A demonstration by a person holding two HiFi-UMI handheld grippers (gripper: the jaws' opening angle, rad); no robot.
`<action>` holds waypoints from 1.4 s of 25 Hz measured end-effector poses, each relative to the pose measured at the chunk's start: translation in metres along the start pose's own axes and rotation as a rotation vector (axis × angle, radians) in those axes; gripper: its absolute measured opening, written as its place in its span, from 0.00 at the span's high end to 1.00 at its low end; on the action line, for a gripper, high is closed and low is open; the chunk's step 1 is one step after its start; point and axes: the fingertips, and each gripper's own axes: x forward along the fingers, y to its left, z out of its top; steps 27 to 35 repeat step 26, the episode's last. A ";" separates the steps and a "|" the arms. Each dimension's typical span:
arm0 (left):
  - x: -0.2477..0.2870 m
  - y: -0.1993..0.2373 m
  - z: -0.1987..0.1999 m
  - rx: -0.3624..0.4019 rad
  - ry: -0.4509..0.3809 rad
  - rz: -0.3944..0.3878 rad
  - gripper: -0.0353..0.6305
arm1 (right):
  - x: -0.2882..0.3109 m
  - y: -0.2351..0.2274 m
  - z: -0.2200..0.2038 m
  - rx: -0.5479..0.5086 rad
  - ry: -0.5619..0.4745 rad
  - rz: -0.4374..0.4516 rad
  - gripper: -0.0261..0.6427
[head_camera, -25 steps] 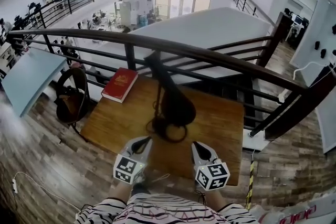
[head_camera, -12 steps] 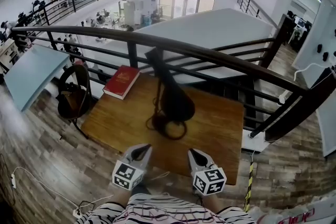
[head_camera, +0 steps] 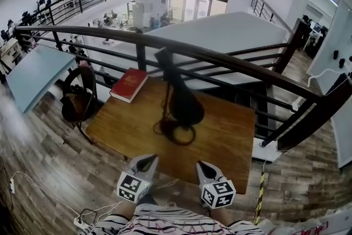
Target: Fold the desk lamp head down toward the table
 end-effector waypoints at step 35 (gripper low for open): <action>-0.008 -0.003 0.005 0.005 -0.023 0.028 0.95 | 0.000 -0.001 0.008 -0.039 -0.007 0.004 0.96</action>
